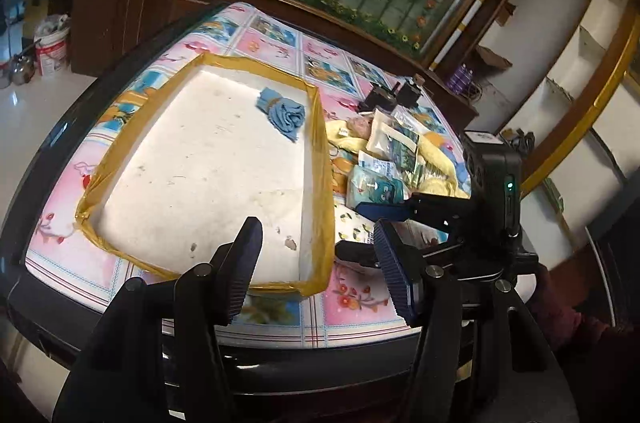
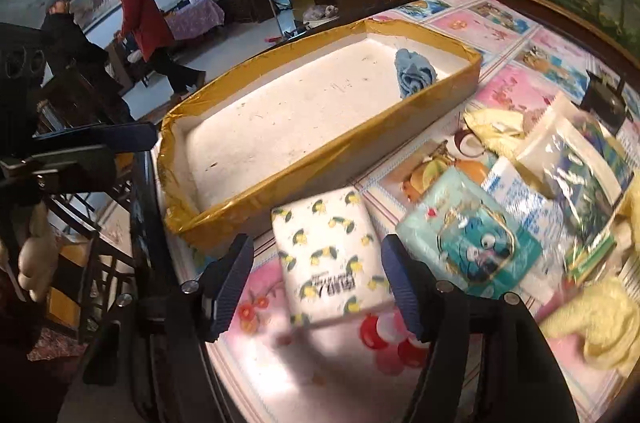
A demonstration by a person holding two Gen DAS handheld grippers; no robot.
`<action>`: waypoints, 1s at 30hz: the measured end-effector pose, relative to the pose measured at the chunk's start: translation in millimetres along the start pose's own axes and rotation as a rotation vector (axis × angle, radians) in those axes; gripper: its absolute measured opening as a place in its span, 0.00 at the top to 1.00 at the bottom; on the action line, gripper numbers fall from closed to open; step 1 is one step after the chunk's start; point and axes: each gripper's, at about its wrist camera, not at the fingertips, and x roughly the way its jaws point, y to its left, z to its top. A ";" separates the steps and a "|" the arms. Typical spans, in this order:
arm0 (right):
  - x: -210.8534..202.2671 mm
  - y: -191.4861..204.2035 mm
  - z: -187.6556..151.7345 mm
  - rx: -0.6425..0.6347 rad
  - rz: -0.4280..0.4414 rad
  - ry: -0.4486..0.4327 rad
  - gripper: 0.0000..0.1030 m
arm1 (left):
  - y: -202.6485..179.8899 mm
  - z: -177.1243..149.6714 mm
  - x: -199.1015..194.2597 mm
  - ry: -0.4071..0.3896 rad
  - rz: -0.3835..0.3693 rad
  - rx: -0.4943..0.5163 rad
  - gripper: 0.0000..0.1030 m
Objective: Organize soft objects
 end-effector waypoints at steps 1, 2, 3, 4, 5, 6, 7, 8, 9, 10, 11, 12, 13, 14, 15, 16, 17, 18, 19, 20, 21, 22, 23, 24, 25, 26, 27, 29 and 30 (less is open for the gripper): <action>5.4 0.1 2.4 0.002 -0.007 0.018 0.37 | 5.1 -0.1 0.5 -0.010 0.002 -0.018 0.43; 11.6 0.0 3.5 0.006 -0.017 0.045 0.45 | 9.5 -0.5 1.1 -0.021 0.002 -0.032 0.43; 15.9 -0.8 2.9 0.003 -0.031 0.068 0.47 | 13.4 -1.0 2.1 -0.030 0.002 -0.043 0.43; 14.2 -1.3 1.4 -0.001 -0.030 0.064 0.48 | 16.2 -1.3 3.5 -0.034 0.007 -0.046 0.43; 12.6 -2.7 0.3 0.002 -0.029 0.071 0.49 | 17.4 -1.2 5.7 -0.034 0.014 -0.047 0.43; 10.0 -3.9 -1.4 0.016 -0.031 0.072 0.50 | 17.8 -1.4 8.1 -0.029 0.014 -0.045 0.43; 7.8 -5.1 -3.0 0.027 -0.034 0.070 0.51 | 16.6 -1.2 10.1 -0.023 0.007 -0.039 0.43; 4.1 -7.3 -5.7 0.042 -0.043 0.062 0.51 | 13.1 -0.1 13.7 -0.013 -0.002 -0.026 0.43; -1.3 -11.5 -9.1 0.063 -0.050 0.051 0.51 | 7.9 -0.2 16.8 -0.002 -0.008 -0.007 0.43; -8.1 -15.3 -14.1 0.087 -0.048 0.038 0.51 | 2.2 0.4 20.0 0.008 -0.013 0.014 0.43; -15.4 -20.0 -18.3 0.116 -0.043 0.025 0.51 | -2.8 1.5 23.1 0.019 -0.017 0.035 0.43; -24.5 -26.1 -24.3 0.147 -0.045 0.008 0.51 | -7.8 4.5 27.3 0.027 -0.012 0.055 0.43; -28.7 -32.0 -25.4 0.167 -0.052 -0.002 0.51 | -11.8 11.7 33.1 0.027 0.007 0.070 0.43; -35.3 -37.1 -30.8 0.190 -0.064 -0.011 0.51 | -13.2 22.1 38.8 0.019 0.026 0.069 0.43; -41.5 -42.6 -36.2 0.212 -0.078 -0.017 0.51 | -10.8 37.2 45.8 0.005 0.039 0.048 0.43; -46.4 -47.0 -40.6 0.230 -0.090 -0.023 0.51 | -4.4 54.3 53.3 -0.011 0.041 0.007 0.43; -50.9 -50.8 -44.8 0.249 -0.098 -0.031 0.51 | 3.4 71.6 62.8 -0.025 0.038 -0.048 0.39; -54.7 -55.0 -48.8 0.268 -0.100 -0.040 0.51 | 12.5 89.5 74.9 -0.036 0.035 -0.112 0.36; -57.6 -58.6 -52.3 0.288 -0.098 -0.048 0.51 | 21.2 104.2 87.1 -0.045 0.029 -0.167 0.30; -58.7 -60.8 -53.9 0.302 -0.095 -0.053 0.51 | 27.2 117.3 102.8 -0.042 0.030 -0.202 0.29; -60.1 -63.2 -56.9 0.317 -0.090 -0.059 0.51 | 31.1 128.4 120.7 -0.023 0.047 -0.224 0.29; -61.2 -63.3 -57.9 0.324 -0.089 -0.063 0.51 | 33.6 135.6 139.1 0.003 0.070 -0.244 0.29; -61.7 -64.3 -59.0 0.330 -0.088 -0.066 0.51 | 34.7 139.4 156.9 0.040 0.097 -0.252 0.29; -62.0 -64.8 -60.2 0.335 -0.088 -0.068 0.51 | 35.9 140.9 176.7 0.087 0.137 -0.253 0.29; -62.7 -65.5 -60.8 0.340 -0.086 -0.070 0.51 | 36.9 137.6 192.6 0.135 0.176 -0.251 0.29; -63.6 -65.8 -61.6 0.344 -0.084 -0.073 0.51 | 38.8 132.3 208.7 0.194 0.203 -0.257 0.30; -66.6 -65.7 -63.3 0.344 -0.083 -0.077 0.51 | 32.6 129.6 209.3 0.158 0.219 -0.208 0.29; -71.9 -64.7 -64.4 0.340 -0.086 -0.089 0.51 | 21.1 128.3 213.2 0.201 0.196 -0.136 0.50; -74.0 -64.9 -64.6 0.340 -0.085 -0.096 0.51 | 20.0 125.9 212.9 0.218 0.166 -0.137 0.66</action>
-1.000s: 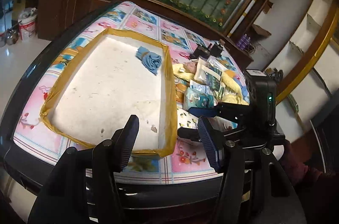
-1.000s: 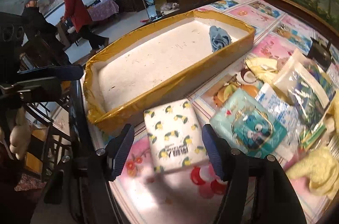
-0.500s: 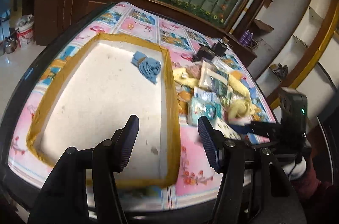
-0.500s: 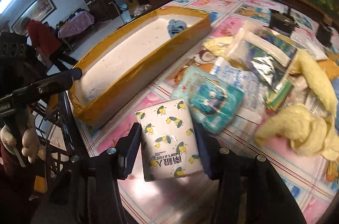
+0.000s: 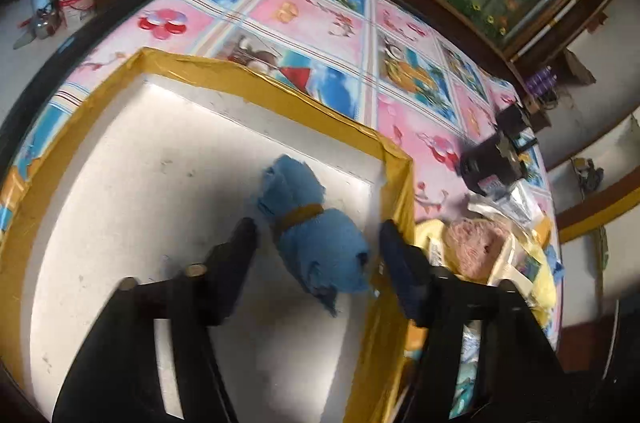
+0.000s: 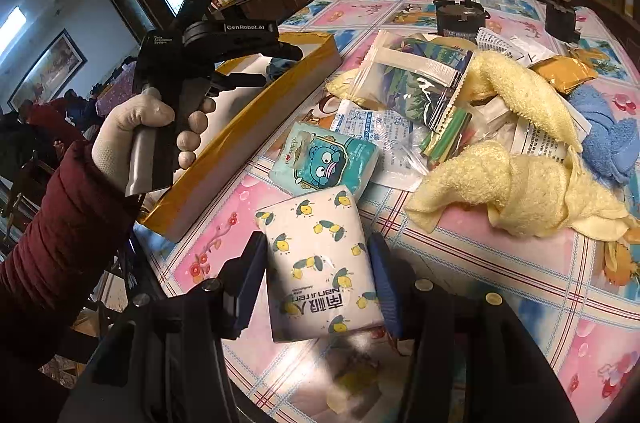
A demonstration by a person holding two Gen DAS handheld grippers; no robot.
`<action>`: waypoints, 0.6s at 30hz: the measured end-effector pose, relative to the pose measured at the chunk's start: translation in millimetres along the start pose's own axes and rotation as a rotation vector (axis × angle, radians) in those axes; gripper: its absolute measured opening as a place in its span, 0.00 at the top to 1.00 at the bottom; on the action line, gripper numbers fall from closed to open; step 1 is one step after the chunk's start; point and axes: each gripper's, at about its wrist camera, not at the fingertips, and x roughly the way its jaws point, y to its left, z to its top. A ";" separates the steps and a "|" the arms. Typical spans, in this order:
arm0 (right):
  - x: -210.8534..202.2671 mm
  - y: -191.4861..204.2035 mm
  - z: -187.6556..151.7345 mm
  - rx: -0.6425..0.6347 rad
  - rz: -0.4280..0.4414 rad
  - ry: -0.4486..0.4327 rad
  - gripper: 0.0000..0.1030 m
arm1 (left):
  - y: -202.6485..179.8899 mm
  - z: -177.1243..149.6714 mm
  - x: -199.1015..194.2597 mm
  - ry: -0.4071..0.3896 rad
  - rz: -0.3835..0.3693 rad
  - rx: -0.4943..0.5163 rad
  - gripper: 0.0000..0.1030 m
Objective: Organize soft objects
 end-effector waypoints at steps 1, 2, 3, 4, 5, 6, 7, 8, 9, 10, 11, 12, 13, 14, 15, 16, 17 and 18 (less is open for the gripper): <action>-2.4 -0.4 0.0 0.001 0.003 -0.007 0.51 | -0.4 -1.6 -1.1 0.012 -0.016 0.004 0.82; -4.5 -0.6 0.4 0.002 0.005 -0.015 0.51 | -0.6 -3.0 -5.3 -0.001 -0.017 0.014 0.82; -5.9 -1.2 1.4 0.004 0.006 -0.024 0.51 | -2.3 -5.8 -10.8 -0.018 -0.015 0.031 0.82; -6.9 -1.9 2.0 0.008 0.009 -0.032 0.51 | -3.6 -8.8 -18.3 -0.032 -0.022 0.043 0.82; -8.1 -3.3 2.7 0.014 0.015 -0.039 0.51 | -5.0 -12.0 -26.1 -0.045 -0.039 0.049 0.82; -8.9 -4.5 2.7 0.021 0.020 -0.045 0.51 | -8.3 -13.2 -35.8 -0.062 -0.053 0.060 0.82; -9.4 -4.9 2.2 0.027 0.019 -0.048 0.51 | -13.4 -17.1 -47.7 -0.089 -0.065 0.082 0.82; -8.5 -6.8 2.9 0.032 0.017 -0.053 0.51 | -19.2 -21.9 -60.6 -0.115 -0.083 0.104 0.82; -9.4 -8.6 2.9 0.038 0.017 -0.057 0.51 | -24.7 -27.1 -72.9 -0.135 -0.104 0.119 0.82; -10.0 -9.9 3.1 0.043 0.018 -0.061 0.51 | -29.9 -31.3 -85.0 -0.148 -0.125 0.129 0.82; -10.9 -11.0 4.0 0.049 0.019 -0.066 0.51 | -33.8 -37.4 -95.1 -0.156 -0.147 0.140 0.82; -12.3 -12.3 4.8 0.054 0.020 -0.073 0.51 | -38.2 -45.2 -104.8 -0.161 -0.173 0.155 0.82; -13.7 -13.3 5.6 0.061 0.021 -0.079 0.51 | -43.0 -53.5 -112.3 -0.162 -0.192 0.169 0.82; -15.2 -14.7 6.0 0.068 0.023 -0.085 0.51 | -48.4 -62.5 -118.3 -0.160 -0.205 0.189 0.82; -16.6 -16.3 5.9 0.076 0.023 -0.090 0.51 | -55.5 -73.3 -123.2 -0.155 -0.211 0.222 0.82; -17.8 -17.5 5.4 0.083 0.019 -0.094 0.51 | -64.2 -84.1 -124.9 -0.148 -0.209 0.259 0.82; -19.0 -19.8 4.5 0.091 0.013 -0.095 0.51 | -71.6 -94.8 -125.0 -0.137 -0.200 0.294 0.82; -20.4 -23.1 2.7 0.102 0.005 -0.095 0.51 | -78.4 -106.0 -123.6 -0.124 -0.190 0.328 0.82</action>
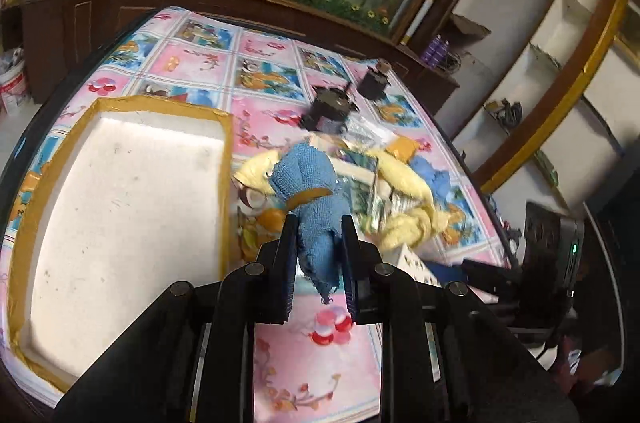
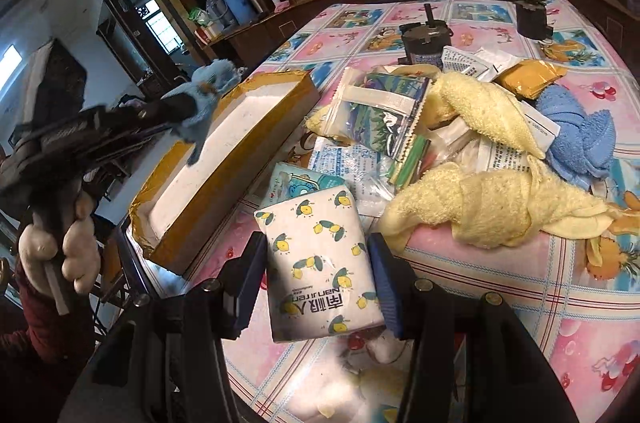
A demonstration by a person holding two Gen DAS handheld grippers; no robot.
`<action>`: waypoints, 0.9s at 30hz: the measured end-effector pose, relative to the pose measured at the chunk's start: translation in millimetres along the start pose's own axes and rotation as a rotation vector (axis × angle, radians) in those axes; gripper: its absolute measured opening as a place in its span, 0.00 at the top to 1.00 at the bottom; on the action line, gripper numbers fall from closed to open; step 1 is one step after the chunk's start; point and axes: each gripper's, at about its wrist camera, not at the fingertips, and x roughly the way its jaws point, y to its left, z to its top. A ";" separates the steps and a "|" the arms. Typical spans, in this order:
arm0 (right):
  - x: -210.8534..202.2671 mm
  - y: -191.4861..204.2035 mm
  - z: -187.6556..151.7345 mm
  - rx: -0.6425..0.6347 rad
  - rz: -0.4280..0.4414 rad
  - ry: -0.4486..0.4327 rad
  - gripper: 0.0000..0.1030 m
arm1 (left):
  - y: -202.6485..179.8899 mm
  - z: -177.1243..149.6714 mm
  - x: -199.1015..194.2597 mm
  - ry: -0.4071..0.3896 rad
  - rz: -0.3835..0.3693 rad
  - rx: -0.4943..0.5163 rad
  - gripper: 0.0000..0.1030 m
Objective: Organize soft objects
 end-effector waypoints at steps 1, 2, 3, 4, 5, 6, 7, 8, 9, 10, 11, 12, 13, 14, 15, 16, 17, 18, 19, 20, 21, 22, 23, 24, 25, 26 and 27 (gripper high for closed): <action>-2.3 -2.8 -2.0 0.007 -0.006 0.001 0.51 | -10.2 -10.1 3.6 0.018 0.006 0.037 0.82; -4.3 -6.0 -5.0 0.015 -0.014 0.001 0.51 | -18.7 -19.5 7.4 0.034 0.015 0.069 0.82; -6.0 -9.8 -8.2 0.025 -0.024 0.004 0.51 | -26.0 -29.4 12.8 0.053 0.024 0.101 0.82; -7.0 -12.4 -10.7 0.030 -0.031 0.010 0.51 | -32.9 -38.8 19.6 0.078 0.033 0.132 0.82; -8.8 -13.8 -14.4 0.033 -0.041 0.016 0.51 | -37.7 -46.7 26.2 0.101 0.044 0.153 0.82; -9.9 -15.7 -17.9 0.031 -0.057 0.021 0.51 | -40.8 -54.1 33.9 0.124 0.055 0.167 0.82; -11.1 -17.1 -21.4 0.028 -0.074 0.025 0.50 | -41.6 -60.4 42.6 0.148 0.065 0.181 0.82; -11.7 -18.4 -25.5 0.021 -0.096 0.029 0.50 | -42.5 -65.9 50.2 0.171 0.083 0.190 0.82; -11.2 -19.7 -28.5 0.016 -0.113 0.037 0.48 | -41.6 -70.7 57.0 0.189 0.101 0.188 0.81; -10.4 -21.1 -31.3 0.010 -0.129 0.048 0.48 | -39.9 -74.6 62.4 0.203 0.104 0.180 0.81; -9.9 -22.6 -34.4 0.009 -0.139 0.053 0.48 | -38.5 -77.4 64.6 0.214 0.096 0.173 0.81; -10.1 -24.5 -37.7 0.010 -0.140 0.053 0.47 | -37.5 -79.1 65.1 0.217 0.090 0.167 0.78; -10.5 -26.5 -40.4 0.013 -0.138 0.054 0.47 | -36.0 -79.2 63.7 0.212 0.083 0.163 0.74; -11.4 -28.8 -42.4 0.014 -0.135 0.051 0.46 | -35.6 -79.0 61.7 0.204 0.084 0.159 0.68; -12.3 -30.1 -43.5 0.012 -0.134 0.048 0.43 | -35.5 -78.4 59.5 0.195 0.094 0.158 0.62; -12.8 -30.1 -43.8 0.007 -0.136 0.046 0.42 | -35.4 -77.4 57.2 0.181 0.109 0.161 0.51; -13.0 -29.3 -43.7 0.000 -0.139 0.044 0.40 | -36.1 -75.7 55.4 0.167 0.126 0.164 0.43; -12.7 -28.6 -43.0 -0.006 -0.145 0.043 0.38 | -37.0 -74.0 54.1 0.153 0.145 0.168 0.42; -12.1 -27.8 -42.0 -0.010 -0.149 0.042 0.37 | -37.8 -72.5 53.4 0.142 0.159 0.175 0.42; -12.0 -26.8 -41.3 -0.012 -0.147 0.040 0.36 | -40.2 -71.5 53.4 0.130 0.186 0.191 0.42; -11.8 -25.8 -40.2 -0.013 -0.146 0.036 0.36 | -43.0 -71.3 54.6 0.117 0.231 0.213 0.42; -11.3 -25.7 -39.0 -0.015 -0.147 0.034 0.35 | -47.4 -72.2 56.8 0.103 0.291 0.245 0.42; -11.2 -25.2 -39.0 -0.019 -0.156 0.035 0.34 | -52.2 -73.8 60.0 0.093 0.349 0.278 0.42; -10.6 -24.8 -39.5 -0.025 -0.168 0.038 0.34 | -55.8 -75.6 63.4 0.087 0.395 0.299 0.41; -10.0 -24.1 -39.9 -0.033 -0.180 0.040 0.33 | -59.2 -77.5 66.4 0.081 0.432 0.310 0.41; -8.9 -23.1 -40.5 -0.045 -0.197 0.046 0.33 | -60.8 -78.7 68.4 0.079 0.449 0.311 0.41; -7.9 -22.1 -41.0 -0.055 -0.212 0.051 0.33 | -62.6 -79.3 70.2 0.078 0.458 0.305 0.41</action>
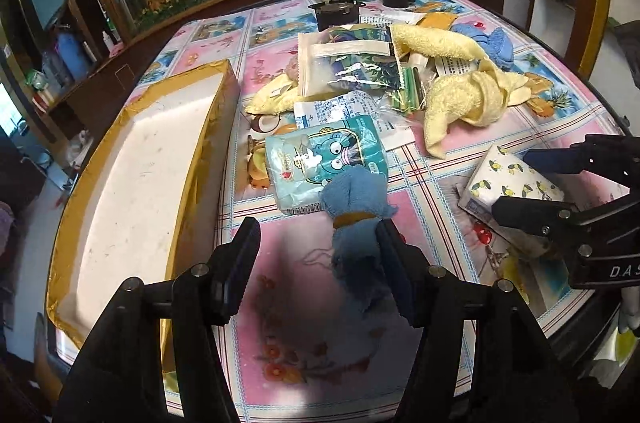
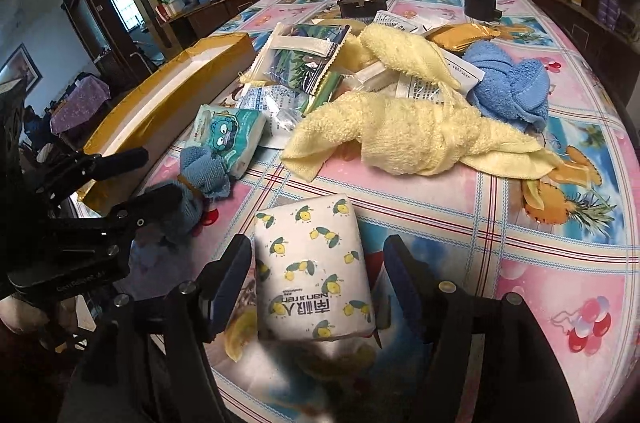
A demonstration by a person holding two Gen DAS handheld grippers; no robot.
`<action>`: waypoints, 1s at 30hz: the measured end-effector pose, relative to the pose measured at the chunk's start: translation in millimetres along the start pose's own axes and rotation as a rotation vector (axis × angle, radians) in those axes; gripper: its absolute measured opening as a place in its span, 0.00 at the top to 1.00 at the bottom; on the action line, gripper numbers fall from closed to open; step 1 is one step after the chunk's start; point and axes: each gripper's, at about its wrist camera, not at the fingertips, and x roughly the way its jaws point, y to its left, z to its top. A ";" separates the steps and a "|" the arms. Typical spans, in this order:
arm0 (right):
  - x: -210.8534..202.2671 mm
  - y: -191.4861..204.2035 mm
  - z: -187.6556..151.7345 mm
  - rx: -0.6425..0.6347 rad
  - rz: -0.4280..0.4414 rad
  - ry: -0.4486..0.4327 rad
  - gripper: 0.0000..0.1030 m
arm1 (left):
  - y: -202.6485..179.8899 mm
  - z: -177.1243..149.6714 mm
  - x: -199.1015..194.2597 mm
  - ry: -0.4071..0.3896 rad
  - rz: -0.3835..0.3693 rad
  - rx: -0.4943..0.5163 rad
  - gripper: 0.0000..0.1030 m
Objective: Organize soft objects
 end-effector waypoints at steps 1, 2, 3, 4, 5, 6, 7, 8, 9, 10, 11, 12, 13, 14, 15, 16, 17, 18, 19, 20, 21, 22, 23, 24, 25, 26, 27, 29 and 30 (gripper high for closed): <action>0.7 0.5 0.1 -0.006 -0.009 0.002 0.33 | -1.3 -0.5 0.9 0.004 -0.001 -0.008 0.41; 1.0 1.6 0.2 -0.012 -0.015 0.004 0.33 | -3.0 -0.7 2.2 0.010 -0.002 -0.012 0.41; 1.6 2.2 0.6 -0.015 -0.021 0.008 0.33 | -4.8 -1.2 3.7 0.015 0.000 -0.011 0.41; 2.6 3.2 1.1 -0.019 -0.033 0.012 0.33 | -7.1 -3.1 4.8 0.021 0.001 -0.008 0.41; 3.2 4.2 1.3 -0.023 -0.042 0.013 0.33 | -8.3 -4.0 6.8 0.029 0.000 -0.004 0.41; 3.8 4.6 1.8 -0.023 -0.049 0.013 0.33 | -9.4 -4.9 9.3 0.040 0.001 -0.001 0.41; 4.3 4.5 2.0 -0.019 -0.055 0.014 0.33 | -10.9 -6.1 12.0 0.051 -0.002 0.001 0.41; 5.1 3.6 2.7 -0.012 -0.062 0.013 0.33 | -10.7 -6.9 14.0 0.060 -0.009 -0.002 0.41; 6.0 2.8 3.1 -0.006 -0.068 0.014 0.33 | -9.8 -7.4 14.9 0.063 -0.018 -0.009 0.41; 7.4 1.9 3.3 -0.001 -0.075 0.018 0.33 | -9.5 -7.5 15.3 0.064 -0.023 -0.015 0.41; 9.1 1.9 3.2 0.001 -0.080 0.024 0.33 | -9.2 -7.1 15.7 0.065 -0.026 -0.018 0.40; 9.2 2.2 3.1 -0.003 -0.089 0.020 0.33 | -8.3 -6.8 16.3 0.066 -0.029 -0.022 0.40; 9.2 3.6 2.7 -0.006 -0.093 0.022 0.33 | -7.9 -6.8 17.0 0.067 -0.031 -0.026 0.39; 9.6 4.4 2.7 -0.010 -0.097 0.024 0.33 | -7.9 -6.3 17.8 0.069 -0.034 -0.030 0.38; 10.0 5.4 2.7 -0.016 -0.102 0.026 0.33 | -7.9 -6.4 18.4 0.070 -0.039 -0.033 0.38; 10.3 6.4 2.6 -0.023 -0.107 0.028 0.33 | -8.3 -6.6 18.7 0.070 -0.042 -0.034 0.38; 10.5 7.6 2.3 -0.030 -0.111 0.029 0.33 | -8.5 -6.5 19.0 0.069 -0.043 -0.035 0.38; 10.8 8.9 1.8 -0.038 -0.116 0.031 0.33 | -8.8 -6.5 19.4 0.069 -0.046 -0.035 0.38; 11.0 10.3 1.3 -0.045 -0.119 0.032 0.33 | -9.8 -7.0 19.5 0.070 -0.049 -0.034 0.38; 11.3 11.3 1.5 -0.053 -0.123 0.034 0.34 | -9.7 -7.2 19.3 0.064 -0.050 -0.037 0.38; 11.5 12.6 1.0 -0.061 -0.128 0.035 0.34 | -9.2 -7.4 19.9 0.061 -0.054 -0.041 0.38; 11.5 13.4 0.6 -0.065 -0.130 0.034 0.35 | -8.2 -7.6 20.3 0.059 -0.065 -0.047 0.39; 11.2 14.0 0.5 -0.069 -0.129 0.032 0.41 | -7.4 -8.2 20.1 0.057 -0.088 -0.054 0.50; 10.6 14.6 0.2 -0.074 -0.127 0.029 0.48 | -5.9 -8.9 19.8 0.053 -0.139 -0.064 0.60; 10.1 14.7 0.2 -0.073 -0.122 0.029 0.48 | -5.5 -9.3 19.0 0.048 -0.168 -0.064 0.73; 9.7 14.5 0.3 -0.068 -0.114 0.028 0.49 | -7.9 -9.5 18.0 0.045 -0.157 -0.051 0.73; 9.4 14.0 0.1 -0.064 -0.107 0.025 0.49 | -10.1 -10.0 16.7 0.038 -0.153 -0.038 0.74; 9.1 14.0 -0.2 -0.056 -0.101 0.020 0.49 | -11.0 -10.7 14.3 0.034 -0.171 -0.036 0.75; 8.2 13.4 -0.2 -0.049 -0.093 0.018 0.50 | -10.3 -10.5 12.2 0.029 -0.174 -0.038 0.75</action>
